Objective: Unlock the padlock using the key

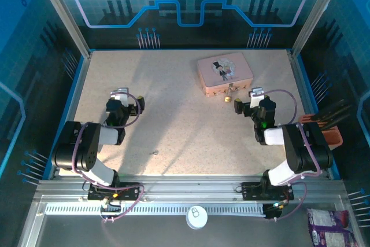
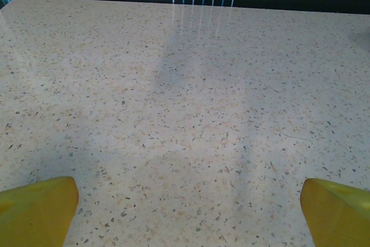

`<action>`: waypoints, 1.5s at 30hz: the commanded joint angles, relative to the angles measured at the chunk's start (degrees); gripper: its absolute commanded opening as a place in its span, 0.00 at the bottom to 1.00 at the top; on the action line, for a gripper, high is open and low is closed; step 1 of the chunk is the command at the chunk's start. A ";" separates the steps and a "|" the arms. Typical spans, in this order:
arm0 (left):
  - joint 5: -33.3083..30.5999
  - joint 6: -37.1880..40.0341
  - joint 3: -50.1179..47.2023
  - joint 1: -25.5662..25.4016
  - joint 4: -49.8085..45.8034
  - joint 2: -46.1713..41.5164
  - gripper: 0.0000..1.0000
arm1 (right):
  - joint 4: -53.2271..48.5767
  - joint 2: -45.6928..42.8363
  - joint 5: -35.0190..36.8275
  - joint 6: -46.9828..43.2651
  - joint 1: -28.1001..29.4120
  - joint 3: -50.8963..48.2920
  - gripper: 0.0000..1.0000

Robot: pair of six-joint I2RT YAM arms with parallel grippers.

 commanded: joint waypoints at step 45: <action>-16.38 -21.59 12.73 -7.62 -47.04 -43.17 0.99 | -31.78 -30.50 -5.73 1.38 8.03 9.55 1.00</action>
